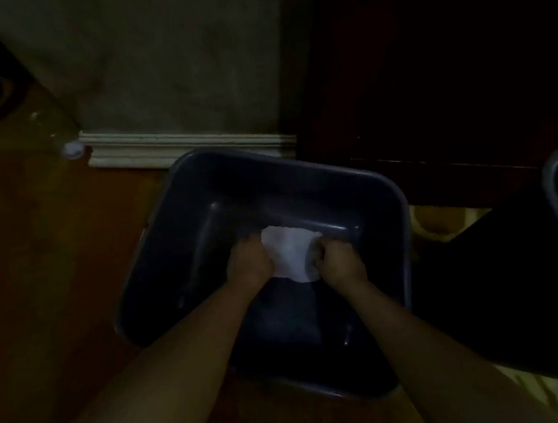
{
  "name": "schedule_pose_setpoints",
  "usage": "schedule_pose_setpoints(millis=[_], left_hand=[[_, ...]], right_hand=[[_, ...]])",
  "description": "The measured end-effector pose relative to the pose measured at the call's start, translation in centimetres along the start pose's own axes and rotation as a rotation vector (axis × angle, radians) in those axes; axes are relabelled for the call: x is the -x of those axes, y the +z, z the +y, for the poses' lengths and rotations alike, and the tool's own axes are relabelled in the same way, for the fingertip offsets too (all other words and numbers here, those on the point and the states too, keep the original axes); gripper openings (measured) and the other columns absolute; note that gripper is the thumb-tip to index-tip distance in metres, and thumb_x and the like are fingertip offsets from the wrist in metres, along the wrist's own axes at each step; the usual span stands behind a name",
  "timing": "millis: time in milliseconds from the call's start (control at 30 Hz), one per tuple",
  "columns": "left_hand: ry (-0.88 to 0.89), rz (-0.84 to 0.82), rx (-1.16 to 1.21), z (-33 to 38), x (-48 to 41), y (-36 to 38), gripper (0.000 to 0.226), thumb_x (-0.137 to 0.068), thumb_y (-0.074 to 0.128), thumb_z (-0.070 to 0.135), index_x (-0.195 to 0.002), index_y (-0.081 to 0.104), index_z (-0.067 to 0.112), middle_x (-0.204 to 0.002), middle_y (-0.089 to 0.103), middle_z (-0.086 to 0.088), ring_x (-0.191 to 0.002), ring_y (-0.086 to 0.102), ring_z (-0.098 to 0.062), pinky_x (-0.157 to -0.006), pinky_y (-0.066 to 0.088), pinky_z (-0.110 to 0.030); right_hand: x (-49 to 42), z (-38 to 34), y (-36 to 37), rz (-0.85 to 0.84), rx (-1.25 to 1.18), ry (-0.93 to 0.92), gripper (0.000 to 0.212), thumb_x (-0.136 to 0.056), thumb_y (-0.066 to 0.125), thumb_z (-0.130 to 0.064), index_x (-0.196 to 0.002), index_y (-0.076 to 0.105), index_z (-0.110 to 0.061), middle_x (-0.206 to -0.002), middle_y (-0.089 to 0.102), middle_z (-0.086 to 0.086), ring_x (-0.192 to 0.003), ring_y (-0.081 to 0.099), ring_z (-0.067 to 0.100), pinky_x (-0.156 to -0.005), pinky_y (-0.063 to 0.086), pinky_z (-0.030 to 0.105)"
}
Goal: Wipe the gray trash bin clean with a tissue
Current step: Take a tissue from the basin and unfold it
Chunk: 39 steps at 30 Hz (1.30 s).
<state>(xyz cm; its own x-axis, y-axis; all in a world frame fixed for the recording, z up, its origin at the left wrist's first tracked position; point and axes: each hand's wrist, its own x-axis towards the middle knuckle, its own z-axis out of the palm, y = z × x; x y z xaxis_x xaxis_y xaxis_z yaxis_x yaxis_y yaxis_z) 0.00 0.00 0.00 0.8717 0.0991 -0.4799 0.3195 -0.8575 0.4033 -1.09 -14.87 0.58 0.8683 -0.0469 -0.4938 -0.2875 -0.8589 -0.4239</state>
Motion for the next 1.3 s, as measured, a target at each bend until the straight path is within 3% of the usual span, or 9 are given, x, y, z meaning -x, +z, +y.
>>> schedule_pose_setpoints(millis=[167,300,533,700,833,933,1100,1200,1300], left_hand=[[-0.062,0.038,0.193,0.6,-1.5,0.8,0.041,-0.092,0.044,0.018,-0.129,0.045,0.002,-0.137,0.043,-0.021,-0.123,0.043,-0.034,-0.103,0.039,-0.041],[-0.083,0.034,0.334,0.6,-1.3,1.0,0.034,-0.092,0.045,0.018,-0.121,0.051,0.002,-0.127,0.056,-0.018,-0.112,0.055,-0.03,-0.089,0.045,-0.033],[0.061,0.057,0.27,2.0,-0.5,-1.2,0.022,-0.089,0.047,0.014,-0.106,0.06,0.012,-0.115,0.064,-0.013,-0.092,0.056,-0.022,-0.07,0.039,-0.026],[0.188,0.063,0.402,4.8,1.2,-5.8,0.01,-0.081,0.055,0.003,-0.09,0.059,0.007,-0.097,0.06,-0.012,-0.088,0.057,-0.026,-0.07,0.048,-0.03],[0.201,-0.034,0.539,7.4,3.6,-8.7,0.018,-0.079,0.063,0.006,-0.094,0.056,0.012,-0.078,0.062,-0.006,-0.068,0.059,-0.017,-0.05,0.05,-0.024],[0.212,0.012,0.688,10.4,5.7,-10.1,0.021,-0.085,0.057,0.005,-0.104,0.051,0.012,-0.083,0.059,-0.008,-0.065,0.056,-0.015,-0.057,0.05,-0.029],[0.462,0.026,0.771,18.3,11.5,-12.8,0.01,-0.089,0.052,0.014,-0.098,0.058,0.016,-0.084,0.064,-0.002,-0.07,0.06,-0.012,-0.056,0.053,-0.022],[0.59,-0.023,0.796,22.8,15.7,-13.3,0.005,-0.089,0.053,0.017,-0.088,0.057,0.021,-0.083,0.064,0.0,-0.069,0.061,-0.011,-0.054,0.053,-0.021],[0.614,-0.07,0.724,25.9,19.2,-12.1,0.013,-0.088,0.052,0.011,-0.097,0.058,0.017,-0.089,0.064,-0.002,-0.072,0.061,-0.012,-0.055,0.053,-0.021]], right_hand=[[-0.9,-1.0,1.8,0.111,-0.024,0.033,0.035,-0.092,0.05,-0.013,-0.124,0.046,0.0,-0.128,0.05,0.02,-0.113,0.052,0.031,-0.092,0.045,0.035],[0.4,-1.2,2.2,0.111,-0.092,0.083,0.03,-0.094,0.042,-0.012,-0.122,0.045,-0.002,-0.125,0.055,0.019,-0.11,0.055,0.032,-0.086,0.045,0.035],[2.2,-0.9,-1.7,0.203,-0.12,0.008,0.026,-0.093,0.042,-0.011,-0.109,0.061,-0.004,-0.112,0.063,0.017,-0.101,0.059,0.031,-0.08,0.048,0.033],[5.0,-2.8,-6.4,0.425,-0.548,-0.109,0.024,-0.096,0.041,-0.014,-0.077,0.053,-0.019,-0.071,0.057,-0.007,-0.064,0.053,0.009,-0.044,0.036,0.009],[8.4,-4.8,-11.6,0.584,-0.681,-0.244,0.013,-0.094,0.044,-0.012,-0.101,0.055,-0.014,-0.08,0.056,-0.007,-0.068,0.053,0.003,-0.049,0.041,0.011],[11.3,-5.4,-15.8,0.682,-0.719,-0.287,0.018,-0.094,0.044,-0.012,-0.108,0.056,-0.013,-0.087,0.057,-0.002,-0.071,0.057,0.009,-0.053,0.046,0.017],[16.2,-3.4,-23.4,0.666,-0.672,-0.325,0.022,-0.09,0.046,-0.013,-0.106,0.06,-0.017,-0.089,0.062,-0.003,-0.074,0.061,0.01,-0.062,0.055,0.026],[19.4,-0.2,-27.3,0.691,-0.66,-0.313,0.02,-0.091,0.045,-0.014,-0.103,0.061,-0.017,-0.087,0.062,-0.001,-0.075,0.061,0.009,-0.061,0.052,0.023],[22.5,4.2,-29.9,0.728,-0.621,-0.262,0.016,-0.091,0.049,-0.018,-0.1,0.062,-0.015,-0.089,0.062,0.0,-0.077,0.058,0.009,-0.056,0.043,0.019]])
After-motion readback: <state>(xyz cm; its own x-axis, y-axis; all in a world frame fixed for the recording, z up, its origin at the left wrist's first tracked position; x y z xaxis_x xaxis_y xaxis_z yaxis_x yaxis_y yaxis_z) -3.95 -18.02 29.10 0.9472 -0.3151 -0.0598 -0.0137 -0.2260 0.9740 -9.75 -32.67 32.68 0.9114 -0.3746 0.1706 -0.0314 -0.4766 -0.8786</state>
